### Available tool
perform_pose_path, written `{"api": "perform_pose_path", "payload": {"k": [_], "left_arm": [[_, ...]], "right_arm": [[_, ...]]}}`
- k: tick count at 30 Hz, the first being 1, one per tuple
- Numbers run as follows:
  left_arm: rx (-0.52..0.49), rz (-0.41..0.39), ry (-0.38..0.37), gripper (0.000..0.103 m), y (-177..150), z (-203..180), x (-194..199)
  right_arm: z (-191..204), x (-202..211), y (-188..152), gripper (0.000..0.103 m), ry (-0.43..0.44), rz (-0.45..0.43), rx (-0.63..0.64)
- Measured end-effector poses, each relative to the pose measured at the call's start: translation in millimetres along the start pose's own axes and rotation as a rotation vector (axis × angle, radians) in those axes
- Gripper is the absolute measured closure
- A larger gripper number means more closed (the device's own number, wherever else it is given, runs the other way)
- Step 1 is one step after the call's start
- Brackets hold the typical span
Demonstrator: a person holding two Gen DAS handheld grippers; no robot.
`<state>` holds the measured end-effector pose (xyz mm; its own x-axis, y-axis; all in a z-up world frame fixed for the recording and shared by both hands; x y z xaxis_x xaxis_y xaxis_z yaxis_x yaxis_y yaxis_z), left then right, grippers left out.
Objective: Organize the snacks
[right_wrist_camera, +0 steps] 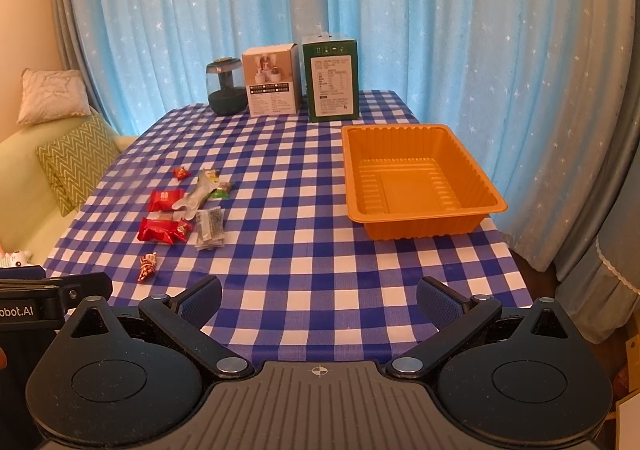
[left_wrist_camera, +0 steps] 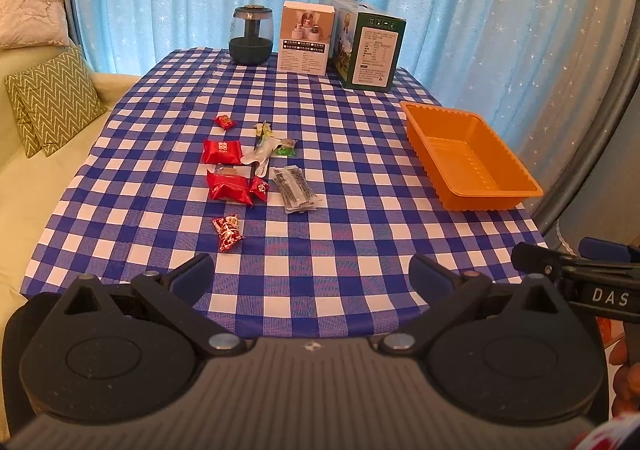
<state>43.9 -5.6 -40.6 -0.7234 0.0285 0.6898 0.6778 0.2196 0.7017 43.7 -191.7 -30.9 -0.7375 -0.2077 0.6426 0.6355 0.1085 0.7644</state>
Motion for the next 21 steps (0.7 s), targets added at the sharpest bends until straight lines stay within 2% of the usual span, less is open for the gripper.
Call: {"api": "perform_pose_path", "payload": {"k": [21], "left_arm": [[0.0,-0.002,-0.003,0.0,-0.3,-2.8,2.7]], "right_arm": [[-0.1,0.2,1.1,0.0,-0.001,0.002,-0.004]]}}
Point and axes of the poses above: each gripper's, at about its wrist camera, not at the fingertips, and x roughly against the way its jaws point, z to its left, y to its top, the point moved 6 cm from there along -x, roughly the way its jaws point, and after that the axes turned 5 degrees about x, right-handed, at the moved point
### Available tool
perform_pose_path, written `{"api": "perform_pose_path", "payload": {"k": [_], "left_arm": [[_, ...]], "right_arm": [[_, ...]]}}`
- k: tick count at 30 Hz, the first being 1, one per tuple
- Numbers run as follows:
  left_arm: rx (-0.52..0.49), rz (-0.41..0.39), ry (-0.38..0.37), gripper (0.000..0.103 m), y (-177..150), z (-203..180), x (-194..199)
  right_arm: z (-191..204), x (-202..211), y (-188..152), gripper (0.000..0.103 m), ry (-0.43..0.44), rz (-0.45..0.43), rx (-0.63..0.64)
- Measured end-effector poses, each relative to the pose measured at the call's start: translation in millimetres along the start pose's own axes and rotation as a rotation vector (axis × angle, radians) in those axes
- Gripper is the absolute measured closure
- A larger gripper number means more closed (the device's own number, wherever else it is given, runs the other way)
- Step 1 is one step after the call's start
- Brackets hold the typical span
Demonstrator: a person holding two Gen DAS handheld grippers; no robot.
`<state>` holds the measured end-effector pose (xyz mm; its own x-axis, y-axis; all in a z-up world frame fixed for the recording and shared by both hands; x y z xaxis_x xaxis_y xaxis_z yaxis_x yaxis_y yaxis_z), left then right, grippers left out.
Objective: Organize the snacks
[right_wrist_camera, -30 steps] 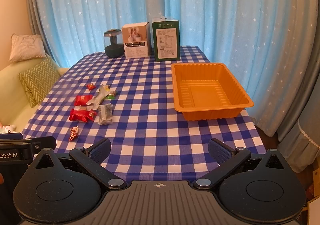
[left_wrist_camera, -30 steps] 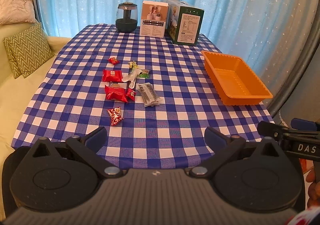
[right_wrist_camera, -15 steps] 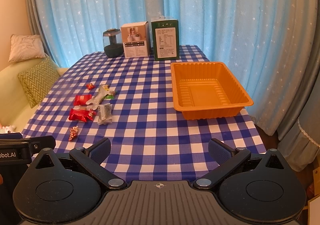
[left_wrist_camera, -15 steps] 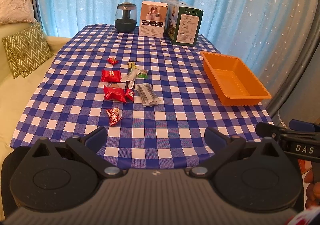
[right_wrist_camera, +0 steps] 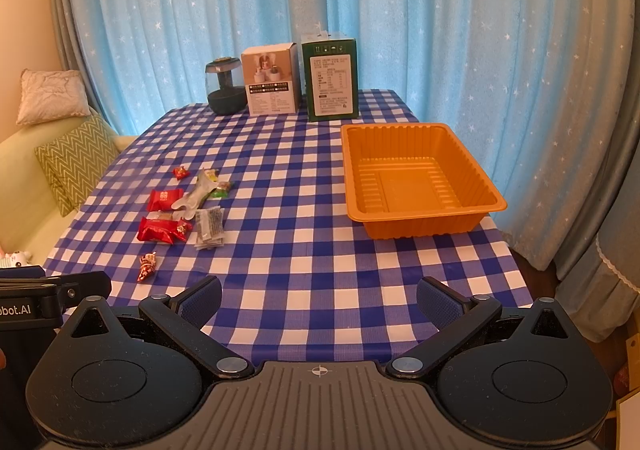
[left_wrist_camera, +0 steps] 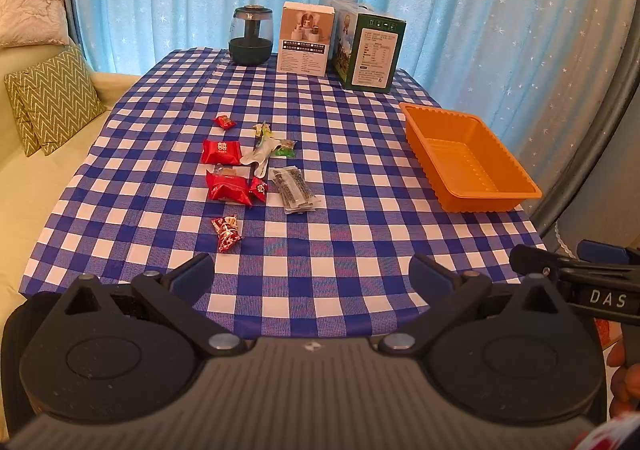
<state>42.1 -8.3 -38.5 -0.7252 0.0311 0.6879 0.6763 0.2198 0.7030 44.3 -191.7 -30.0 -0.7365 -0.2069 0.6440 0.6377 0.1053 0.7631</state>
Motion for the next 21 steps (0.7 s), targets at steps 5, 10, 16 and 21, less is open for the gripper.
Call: {"api": "perform_pose_path", "payload": {"k": [5,10,16,21], "left_arm": [[0.001,0.001,-0.001,0.0,0.0,0.3,0.0],[0.002,0.001,-0.002,0.0,0.1,-0.8,-0.1],[0.002,0.001,-0.002,0.0,0.0,-0.9,-0.2],[0.003,0.001,-0.002,0.0,-0.1,-1.4,-0.2]], "right_arm": [[-1.2,-0.3,-0.8,0.0,0.0,0.0,0.001],[-1.5,-0.1,-0.4,0.0,0.001,0.001,-0.001],[-2.5,-0.6,-1.2,0.0,0.001,0.001,0.0],[-2.0,-0.3,-0.5,0.0,0.001,0.001,-0.002]]}}
Point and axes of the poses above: each gripper's, at about its wrist camera, not at the fingertips, and x roughly against the way its jaws point, z to its left, y to its top, the point moved 6 cm from there along -x, roughly the way its jaws point, and after that the axes turned 5 degrees about x, right-handed, at the moved point
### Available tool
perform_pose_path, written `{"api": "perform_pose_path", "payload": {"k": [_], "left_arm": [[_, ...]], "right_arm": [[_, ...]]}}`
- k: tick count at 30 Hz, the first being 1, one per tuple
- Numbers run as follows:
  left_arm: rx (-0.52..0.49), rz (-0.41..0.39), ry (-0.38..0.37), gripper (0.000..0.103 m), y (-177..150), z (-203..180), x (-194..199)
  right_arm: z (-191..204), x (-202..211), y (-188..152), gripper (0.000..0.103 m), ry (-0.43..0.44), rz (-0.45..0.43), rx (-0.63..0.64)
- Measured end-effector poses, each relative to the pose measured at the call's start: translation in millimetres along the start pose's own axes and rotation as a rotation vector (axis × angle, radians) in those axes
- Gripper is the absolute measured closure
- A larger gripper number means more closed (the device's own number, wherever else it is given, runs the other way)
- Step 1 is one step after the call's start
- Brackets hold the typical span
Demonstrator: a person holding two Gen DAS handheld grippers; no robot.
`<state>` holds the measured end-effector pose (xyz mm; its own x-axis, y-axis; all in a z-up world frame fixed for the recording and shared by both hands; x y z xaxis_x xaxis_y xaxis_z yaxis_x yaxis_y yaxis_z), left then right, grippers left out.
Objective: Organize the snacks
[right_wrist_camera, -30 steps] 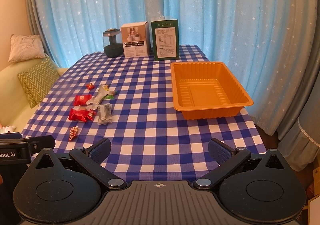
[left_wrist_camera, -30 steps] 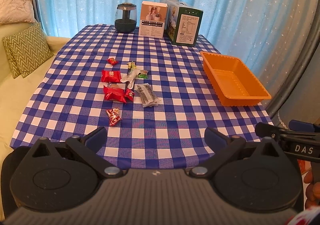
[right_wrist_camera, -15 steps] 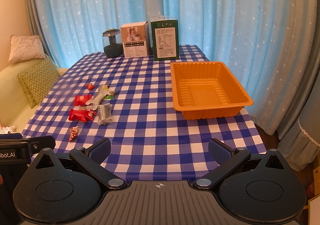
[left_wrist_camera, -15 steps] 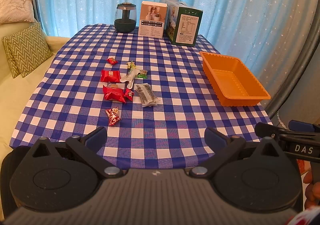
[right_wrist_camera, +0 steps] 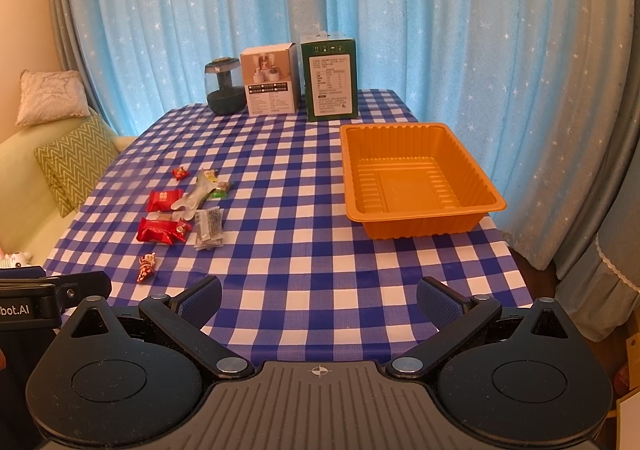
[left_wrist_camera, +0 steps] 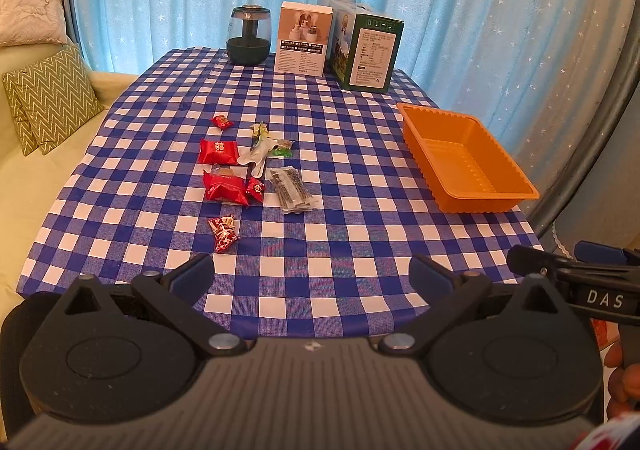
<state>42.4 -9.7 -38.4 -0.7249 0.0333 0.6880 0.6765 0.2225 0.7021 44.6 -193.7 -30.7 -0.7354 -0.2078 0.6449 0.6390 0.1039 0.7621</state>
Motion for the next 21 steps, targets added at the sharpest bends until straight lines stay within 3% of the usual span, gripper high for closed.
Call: {"api": "perform_pose_path", "payload": {"k": [21], "left_arm": [[0.005,0.002,0.0,0.0,-1.0,-7.0,-1.2]], "right_arm": [[1.7,-4.0,-3.6,0.0,0.005,-0.005,-0.004]]}}
Point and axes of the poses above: each gripper's, at about its wrist camera, not at the fingertips, and x roughly against the way its jaws point, z to its left, y to its top, the point moved 6 cm from there along -x, roughly the way its jaws point, and after that the axes turned 5 degrees about x, right-handed, at the moved point
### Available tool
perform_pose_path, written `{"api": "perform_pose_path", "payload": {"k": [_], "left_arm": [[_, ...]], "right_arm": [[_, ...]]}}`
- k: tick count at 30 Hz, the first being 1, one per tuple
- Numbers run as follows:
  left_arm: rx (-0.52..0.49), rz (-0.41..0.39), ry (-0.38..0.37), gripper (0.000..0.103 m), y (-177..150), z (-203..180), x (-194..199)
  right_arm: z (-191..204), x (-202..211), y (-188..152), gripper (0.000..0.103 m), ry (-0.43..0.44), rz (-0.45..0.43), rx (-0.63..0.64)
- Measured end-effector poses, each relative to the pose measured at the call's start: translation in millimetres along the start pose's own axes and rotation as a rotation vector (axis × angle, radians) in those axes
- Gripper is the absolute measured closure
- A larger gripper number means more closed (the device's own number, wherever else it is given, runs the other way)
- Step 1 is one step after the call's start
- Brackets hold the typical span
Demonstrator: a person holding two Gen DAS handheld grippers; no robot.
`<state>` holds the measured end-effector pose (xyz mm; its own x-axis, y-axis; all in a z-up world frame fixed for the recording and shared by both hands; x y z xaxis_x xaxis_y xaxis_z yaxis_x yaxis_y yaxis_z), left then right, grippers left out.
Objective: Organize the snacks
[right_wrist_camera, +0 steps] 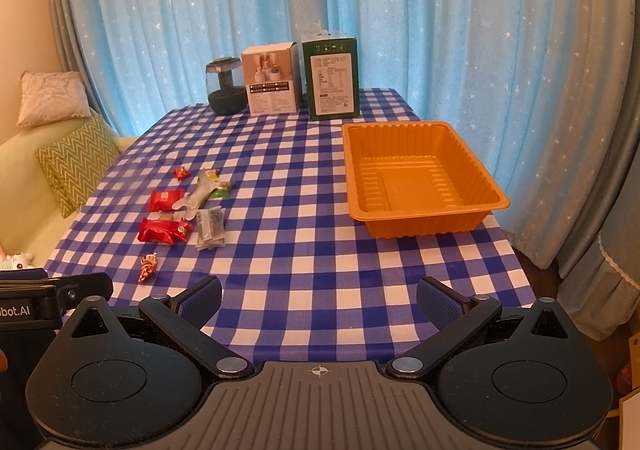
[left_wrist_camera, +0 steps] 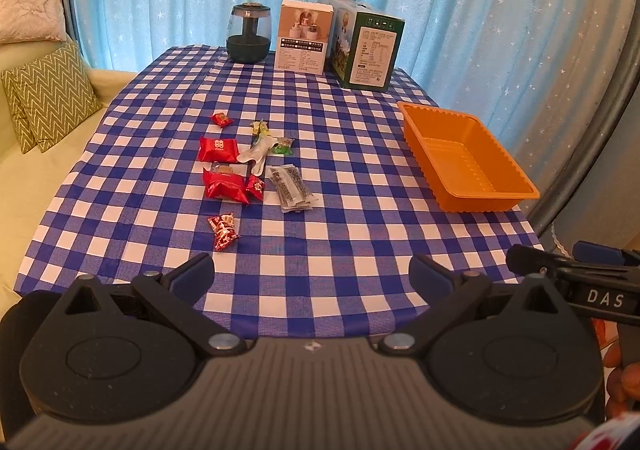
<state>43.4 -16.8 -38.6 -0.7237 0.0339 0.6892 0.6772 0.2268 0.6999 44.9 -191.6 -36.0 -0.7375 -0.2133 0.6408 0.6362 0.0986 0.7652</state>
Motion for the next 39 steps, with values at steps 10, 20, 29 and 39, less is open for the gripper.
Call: {"api": "perform_pose_path", "payload": {"k": [10,20,29,39], "left_arm": [[0.062,0.025,0.035,0.002,0,36,-27],[0.158,0.072,0.077,0.016,7,92,-79],[0.172,0.076,0.104,0.038,16,106,-134],[0.112,0.081,0.134,0.069,8,103,-175]], "right_arm": [[11,-30,-6,0.0,0.03,-0.021,-0.001],[25,-89,0,0.001,0.064,-0.015,0.004],[39,-137,9,0.001,0.097,-0.013,0.022],[42,-184,1,0.011,0.122,0.048,0.016]]}}
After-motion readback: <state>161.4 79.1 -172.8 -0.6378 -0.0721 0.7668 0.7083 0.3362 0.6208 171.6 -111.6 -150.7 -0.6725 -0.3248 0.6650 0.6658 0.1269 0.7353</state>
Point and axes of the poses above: each gripper's, at about its wrist camera, not at the fingertips, and x roughly against the way its jaws point, z to its left, y to its top, the point moved 6 cm from there along -x, roughly the way its jaws point, and after that the axes turned 5 degrees about x, right-handed, at the moved point
